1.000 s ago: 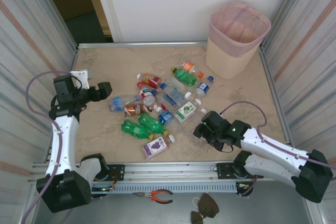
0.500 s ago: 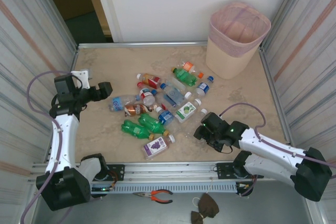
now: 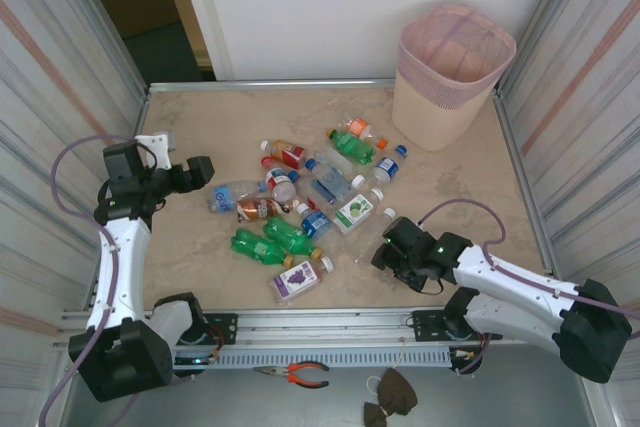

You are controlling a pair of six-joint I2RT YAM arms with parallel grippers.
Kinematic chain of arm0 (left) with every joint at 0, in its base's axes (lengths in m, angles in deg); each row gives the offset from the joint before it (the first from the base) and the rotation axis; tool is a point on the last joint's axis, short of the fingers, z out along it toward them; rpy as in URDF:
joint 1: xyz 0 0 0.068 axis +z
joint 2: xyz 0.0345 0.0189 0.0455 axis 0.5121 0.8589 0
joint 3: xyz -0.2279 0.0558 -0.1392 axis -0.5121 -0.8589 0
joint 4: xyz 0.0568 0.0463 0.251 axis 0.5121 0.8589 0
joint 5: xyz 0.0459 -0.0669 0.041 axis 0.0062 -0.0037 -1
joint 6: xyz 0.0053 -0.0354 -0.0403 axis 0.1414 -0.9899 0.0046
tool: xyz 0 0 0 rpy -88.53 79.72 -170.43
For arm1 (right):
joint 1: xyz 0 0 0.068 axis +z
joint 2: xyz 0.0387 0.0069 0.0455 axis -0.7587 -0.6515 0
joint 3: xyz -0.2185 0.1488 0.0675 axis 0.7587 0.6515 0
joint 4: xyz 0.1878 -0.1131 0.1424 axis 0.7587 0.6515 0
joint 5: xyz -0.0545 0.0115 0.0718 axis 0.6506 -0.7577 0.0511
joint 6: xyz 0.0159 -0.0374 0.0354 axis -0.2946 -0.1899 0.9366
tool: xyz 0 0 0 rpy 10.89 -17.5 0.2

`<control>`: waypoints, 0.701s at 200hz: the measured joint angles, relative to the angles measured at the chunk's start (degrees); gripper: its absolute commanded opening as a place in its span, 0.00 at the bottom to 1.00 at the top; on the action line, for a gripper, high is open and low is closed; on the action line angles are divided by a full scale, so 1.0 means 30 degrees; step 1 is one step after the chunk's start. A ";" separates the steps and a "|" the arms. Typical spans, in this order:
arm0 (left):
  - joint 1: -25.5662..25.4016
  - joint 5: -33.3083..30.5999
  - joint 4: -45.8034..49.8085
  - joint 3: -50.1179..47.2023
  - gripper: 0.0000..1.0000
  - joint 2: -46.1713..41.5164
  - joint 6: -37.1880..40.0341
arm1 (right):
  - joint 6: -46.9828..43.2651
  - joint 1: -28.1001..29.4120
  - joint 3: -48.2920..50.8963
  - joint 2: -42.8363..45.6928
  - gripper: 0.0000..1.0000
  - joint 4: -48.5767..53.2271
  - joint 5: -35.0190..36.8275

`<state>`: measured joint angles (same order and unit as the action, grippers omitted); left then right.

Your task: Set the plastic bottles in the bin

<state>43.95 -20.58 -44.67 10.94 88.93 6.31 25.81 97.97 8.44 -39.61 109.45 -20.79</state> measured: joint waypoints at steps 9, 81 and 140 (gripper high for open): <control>0.0000 0.0000 -0.0007 0.0000 0.88 0.0000 0.0000 | 0.0000 0.0000 0.0022 -0.0044 0.73 -0.0044 0.0000; 0.0000 -0.0007 0.0000 0.0000 0.88 0.0000 0.0000 | -0.0015 0.0000 0.0109 -0.0488 0.70 -0.0517 0.0015; 0.0000 -0.0007 0.0000 0.0000 0.88 0.0000 0.0000 | -0.0146 -0.0007 0.0291 -0.1188 0.71 -0.0831 0.0029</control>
<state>43.95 -20.61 -44.67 10.94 88.93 6.31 25.37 97.94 9.31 -43.17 106.96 -20.70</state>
